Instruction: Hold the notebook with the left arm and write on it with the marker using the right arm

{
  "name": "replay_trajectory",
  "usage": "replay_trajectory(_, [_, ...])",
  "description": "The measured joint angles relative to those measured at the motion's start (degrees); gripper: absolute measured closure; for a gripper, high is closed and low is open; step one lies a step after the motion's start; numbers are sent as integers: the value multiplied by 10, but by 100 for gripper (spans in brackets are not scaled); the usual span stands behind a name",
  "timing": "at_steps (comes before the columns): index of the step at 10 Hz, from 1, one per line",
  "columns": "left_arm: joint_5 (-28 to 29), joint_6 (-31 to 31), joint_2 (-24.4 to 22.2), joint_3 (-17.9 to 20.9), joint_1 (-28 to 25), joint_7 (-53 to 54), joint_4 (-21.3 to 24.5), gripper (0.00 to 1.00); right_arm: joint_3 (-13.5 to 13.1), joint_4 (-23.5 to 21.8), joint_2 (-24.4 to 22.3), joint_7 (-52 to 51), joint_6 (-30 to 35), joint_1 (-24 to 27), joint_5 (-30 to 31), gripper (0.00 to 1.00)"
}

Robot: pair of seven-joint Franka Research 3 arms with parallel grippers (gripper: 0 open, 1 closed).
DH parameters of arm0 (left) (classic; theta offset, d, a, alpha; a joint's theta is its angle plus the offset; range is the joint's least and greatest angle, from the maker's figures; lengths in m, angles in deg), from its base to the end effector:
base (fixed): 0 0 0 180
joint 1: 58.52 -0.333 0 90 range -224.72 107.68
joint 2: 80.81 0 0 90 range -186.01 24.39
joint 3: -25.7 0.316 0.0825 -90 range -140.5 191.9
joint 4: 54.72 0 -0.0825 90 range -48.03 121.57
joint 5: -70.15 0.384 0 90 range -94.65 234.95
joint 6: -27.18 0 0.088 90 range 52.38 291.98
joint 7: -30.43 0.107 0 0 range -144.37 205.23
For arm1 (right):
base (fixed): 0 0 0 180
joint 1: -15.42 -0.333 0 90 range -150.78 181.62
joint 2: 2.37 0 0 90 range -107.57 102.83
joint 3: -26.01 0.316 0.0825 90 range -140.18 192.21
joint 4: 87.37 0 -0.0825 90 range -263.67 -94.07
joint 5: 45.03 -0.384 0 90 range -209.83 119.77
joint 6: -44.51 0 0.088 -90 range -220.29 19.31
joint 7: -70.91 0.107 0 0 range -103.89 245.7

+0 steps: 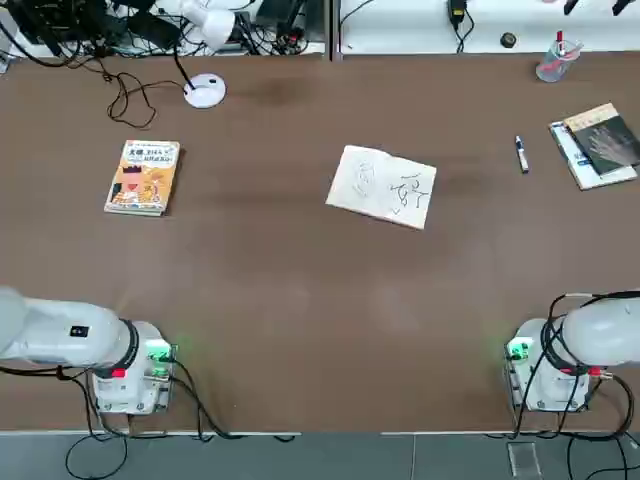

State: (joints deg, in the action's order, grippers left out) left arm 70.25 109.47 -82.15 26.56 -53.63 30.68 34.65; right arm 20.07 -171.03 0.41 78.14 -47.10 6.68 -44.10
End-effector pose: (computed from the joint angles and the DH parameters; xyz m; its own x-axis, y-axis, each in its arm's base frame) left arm 0.5316 -0.0371 0.6312 0.9922 -0.0741 -0.1000 -0.0746 -0.9972 -0.0010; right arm 0.5724 0.0280 0.6523 0.9928 -0.0764 0.0923 -0.0776 -0.9969 0.0097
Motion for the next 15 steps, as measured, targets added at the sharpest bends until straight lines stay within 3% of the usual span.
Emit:
replay_trajectory(7, [0,0,2,-13,6,0,-3,0,1,1,-4,0,1,-2,0,0])
replay_trajectory(11, [-4,4,20,-83,22,-72,-12,0,1,1,-4,-9,8,-3,0,0])
replay_trajectory(15, [-7,45,60,-177,75,-244,-32,0,3,1,-4,-13,20,-7,0,0])
